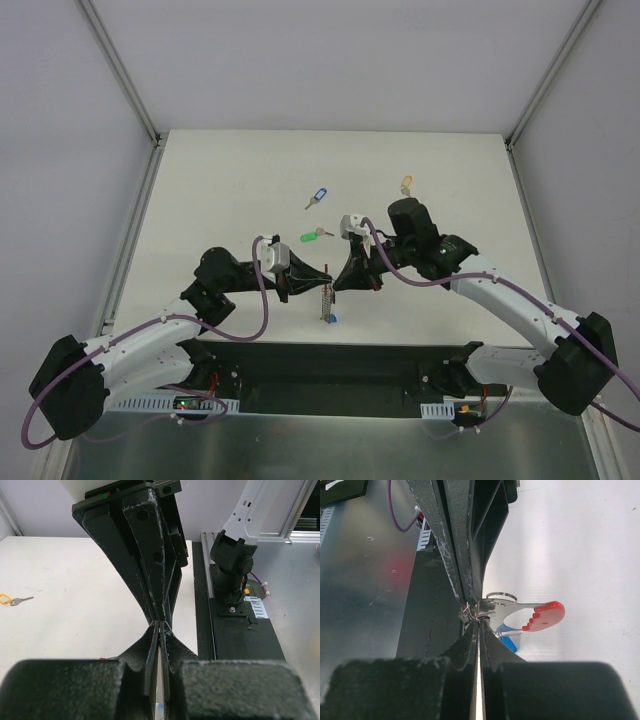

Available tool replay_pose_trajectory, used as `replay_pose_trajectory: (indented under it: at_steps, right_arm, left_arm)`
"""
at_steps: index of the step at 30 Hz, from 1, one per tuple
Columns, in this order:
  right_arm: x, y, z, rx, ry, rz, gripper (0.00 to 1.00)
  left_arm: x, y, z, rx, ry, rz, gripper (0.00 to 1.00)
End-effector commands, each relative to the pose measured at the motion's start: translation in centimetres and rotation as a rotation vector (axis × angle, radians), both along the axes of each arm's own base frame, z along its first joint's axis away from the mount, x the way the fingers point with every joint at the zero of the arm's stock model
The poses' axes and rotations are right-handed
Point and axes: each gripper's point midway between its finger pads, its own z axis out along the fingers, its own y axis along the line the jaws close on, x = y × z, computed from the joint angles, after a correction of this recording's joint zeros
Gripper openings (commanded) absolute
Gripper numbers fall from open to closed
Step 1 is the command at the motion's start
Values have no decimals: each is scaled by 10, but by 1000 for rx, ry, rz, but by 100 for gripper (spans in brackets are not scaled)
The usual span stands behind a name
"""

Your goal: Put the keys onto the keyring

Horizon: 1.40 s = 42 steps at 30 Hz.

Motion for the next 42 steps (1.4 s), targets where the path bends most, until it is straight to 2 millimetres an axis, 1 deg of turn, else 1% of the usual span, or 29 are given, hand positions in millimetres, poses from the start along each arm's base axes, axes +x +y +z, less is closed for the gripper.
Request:
replay_pose_trajectory:
  at_steps: [1,5,6,7,8,9,10,12,13,14,15,16,17,18,19,20,21,23,24,25,26,27,30,31,33,34,36,37,42]
  right_arm:
    - [1,2,20,53,-46,14,1]
    - [3,-3,27,48,-76,-18,1]
    - [4,-5,25,30,-76,-30,1]
    - [5,-6,28,29,-86,-38,1]
    - [5,-7,28,20,-87,-43,1]
    - [4,-9,25,-4,-78,-51,1]
    - [6,-10,27,-9,-87,-55,1]
    - [5,-13,23,-44,-83,-67,1]
    - [6,-14,21,-56,-85,-73,1]
    - [7,-14,22,-62,-88,-80,1]
    - [7,-15,19,-77,-88,-87,1]
    - [8,-15,19,-82,-87,-89,1]
    - [8,-15,18,-90,-84,-91,1]
    - [9,-15,16,-104,-84,-98,1]
    - [9,-15,16,-113,-84,-101,1]
    - [9,-14,14,-123,-85,-102,1]
    - [10,-14,13,-137,-88,-110,1]
    - [10,-12,12,-150,-89,-119,1]
    - [12,-11,12,-160,-93,-128,1]
    - [12,-11,12,-166,-93,-135,1]
    - [14,-11,13,-169,-96,-146,1]
    - [16,-11,10,-184,-92,-169,1]
    - [21,-10,11,-202,-106,-214,1]
    - [21,-10,11,-206,-98,-228,1]
    - [23,-11,11,-217,-98,-256,1]
    - [23,-11,11,-220,-88,-269,1]
    - [23,-11,10,-230,-89,-283,1]
    - [23,-11,10,-232,-81,-297,1]
    - [21,-10,9,-241,-74,-317,1]
  left_arm:
    - [-5,3,39,-118,-117,-13,0]
    - [-4,4,31,-98,-108,-3,1]
    - [-1,4,23,-68,-100,7,9]
    - [1,5,21,-53,-94,18,25]
    - [0,6,19,-41,-97,24,31]
    - [1,7,10,1,-77,35,35]
    - [5,9,9,17,-96,55,41]
    - [7,12,13,48,-143,72,45]
    - [6,14,3,100,-116,73,46]
    - [6,15,-1,128,-108,73,47]
    - [7,15,5,137,-133,72,48]
    - [6,17,-3,175,-105,64,48]
    - [5,16,-6,189,-98,53,49]
    - [3,14,-1,191,-100,42,49]
    - [3,12,-2,203,-92,36,49]
    - [4,11,-8,228,-69,41,49]
    - [4,8,-5,231,-61,41,47]
    - [-1,1,-9,252,-43,32,47]
    - [4,-1,-9,259,-23,79,46]
    - [1,-5,-10,263,-10,89,46]
    - [3,-6,-12,271,5,112,45]
    - [12,-4,-16,281,41,188,42]
    - [16,-2,-22,276,131,286,35]
    - [23,2,-20,268,133,354,31]
    - [20,1,-21,253,198,388,31]
    - [22,3,-21,247,206,420,31]
    - [17,0,-21,241,225,417,31]
    - [19,1,-21,240,230,438,31]
    - [14,-9,-22,243,281,440,27]
